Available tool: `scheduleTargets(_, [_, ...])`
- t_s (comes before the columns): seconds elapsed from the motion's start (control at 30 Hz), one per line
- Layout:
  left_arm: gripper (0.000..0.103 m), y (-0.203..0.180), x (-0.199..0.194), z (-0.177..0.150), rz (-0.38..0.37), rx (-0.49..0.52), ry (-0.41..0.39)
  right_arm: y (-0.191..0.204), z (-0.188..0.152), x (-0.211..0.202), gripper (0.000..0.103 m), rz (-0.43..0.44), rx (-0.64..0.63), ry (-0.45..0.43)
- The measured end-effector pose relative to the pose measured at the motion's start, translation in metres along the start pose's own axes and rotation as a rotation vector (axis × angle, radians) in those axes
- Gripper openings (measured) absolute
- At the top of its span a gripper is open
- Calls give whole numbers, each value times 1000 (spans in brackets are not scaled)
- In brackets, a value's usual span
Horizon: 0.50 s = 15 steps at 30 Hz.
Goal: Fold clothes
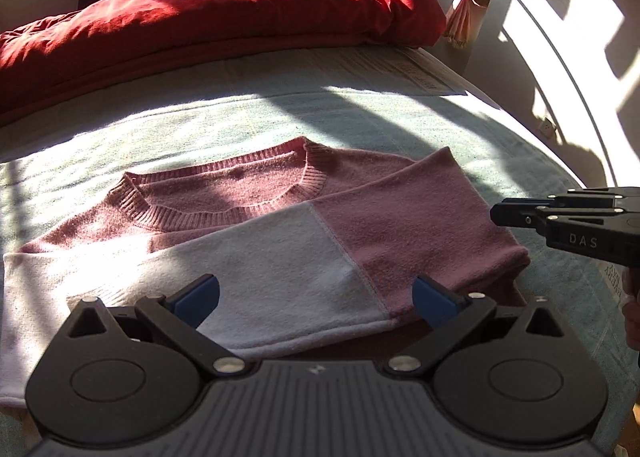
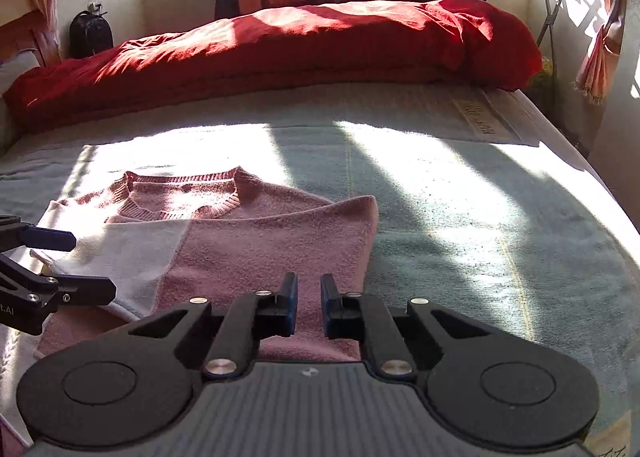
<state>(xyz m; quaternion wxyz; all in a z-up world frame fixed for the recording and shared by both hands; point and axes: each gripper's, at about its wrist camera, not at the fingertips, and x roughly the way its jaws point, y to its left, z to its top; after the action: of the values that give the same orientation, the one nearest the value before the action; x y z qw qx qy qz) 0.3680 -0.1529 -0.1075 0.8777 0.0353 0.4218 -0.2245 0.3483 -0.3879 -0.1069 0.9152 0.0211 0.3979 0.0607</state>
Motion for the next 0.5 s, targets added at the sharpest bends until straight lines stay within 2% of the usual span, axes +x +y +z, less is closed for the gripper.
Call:
scheduleTargets(0.07, [102,-2,2,-3,7,29,6,0,-3,19,6,-42,-6,42])
scheduleTargets(0.1, [102,-2,2,-5,14,46,4,-3,-7,27,0,-77,-9,61])
scheduleTargets(0.2, [102,-1,4,-9,33,93,-3,-19,-15,33,0,-134,21,67])
scheduleTargets(0.3, [102,4,2,-10,28,91,-12,-36,-19,34,2,-206,59,100])
scheduleTargets(0.37, [102,7,1,-10,23,87,-18,-48,-18,26,2,-162,120,91])
scheduleTargets(0.43, [102,10,3,-9,31,90,-28,-48,-13,16,3,-147,125,52])
scheduleTargets(0.5, [102,15,7,-9,43,88,-28,-44,-2,9,4,-96,127,10])
